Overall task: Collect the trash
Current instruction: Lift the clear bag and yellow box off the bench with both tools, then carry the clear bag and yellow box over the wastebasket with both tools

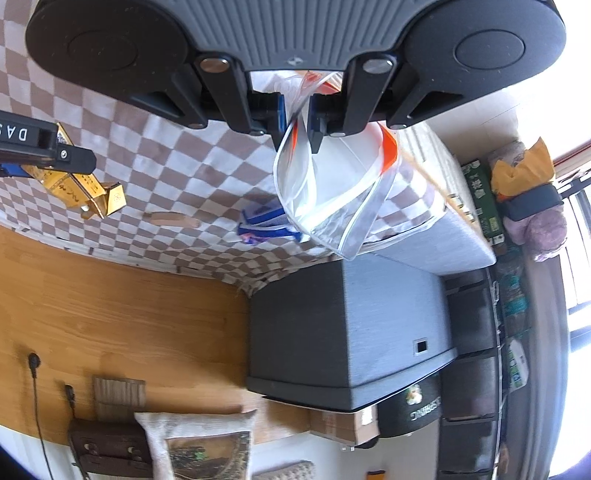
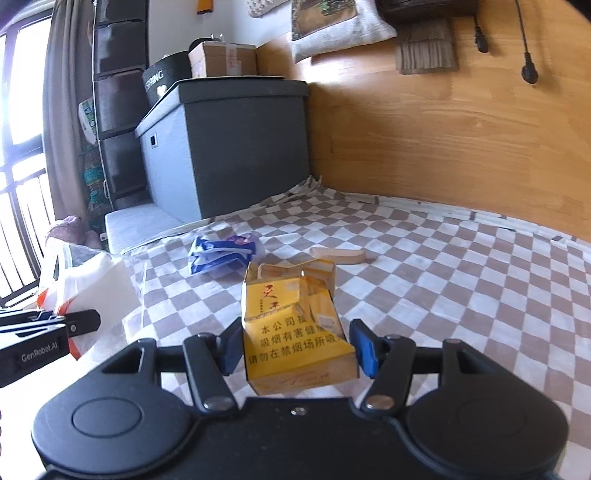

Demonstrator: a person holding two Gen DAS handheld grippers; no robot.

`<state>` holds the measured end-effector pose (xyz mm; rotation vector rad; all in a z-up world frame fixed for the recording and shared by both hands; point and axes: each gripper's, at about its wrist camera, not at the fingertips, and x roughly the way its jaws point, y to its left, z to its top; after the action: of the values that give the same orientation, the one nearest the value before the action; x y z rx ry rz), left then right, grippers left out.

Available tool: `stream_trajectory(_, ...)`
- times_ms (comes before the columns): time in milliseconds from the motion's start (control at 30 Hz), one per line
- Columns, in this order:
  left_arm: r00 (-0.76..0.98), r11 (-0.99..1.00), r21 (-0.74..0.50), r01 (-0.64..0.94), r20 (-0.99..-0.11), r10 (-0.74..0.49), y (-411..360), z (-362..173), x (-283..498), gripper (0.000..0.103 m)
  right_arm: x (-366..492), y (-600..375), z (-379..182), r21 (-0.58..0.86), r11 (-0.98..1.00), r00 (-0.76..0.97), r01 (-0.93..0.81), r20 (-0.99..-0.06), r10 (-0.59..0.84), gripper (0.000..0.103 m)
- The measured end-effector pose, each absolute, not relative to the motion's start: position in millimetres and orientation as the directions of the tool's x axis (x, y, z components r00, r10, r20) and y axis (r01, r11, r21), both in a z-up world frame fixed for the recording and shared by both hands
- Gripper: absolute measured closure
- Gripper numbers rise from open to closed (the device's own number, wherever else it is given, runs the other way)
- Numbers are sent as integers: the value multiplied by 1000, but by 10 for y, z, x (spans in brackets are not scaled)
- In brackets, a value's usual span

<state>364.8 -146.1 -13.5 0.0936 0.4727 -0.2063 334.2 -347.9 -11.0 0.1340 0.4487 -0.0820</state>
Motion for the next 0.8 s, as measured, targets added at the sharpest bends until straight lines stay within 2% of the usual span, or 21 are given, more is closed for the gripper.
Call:
stream_trajectory(433,875,990,70,124,-478,-76,-807,-245,3647,92,3586,-2942,-249,97,995,879,-6,-473,51,42)
stream_trajectory(800,844,998,49,33,-536,-1,-165,-525,3580,92,3715,-2242,-384,66,985,840,-161,-514,171,42)
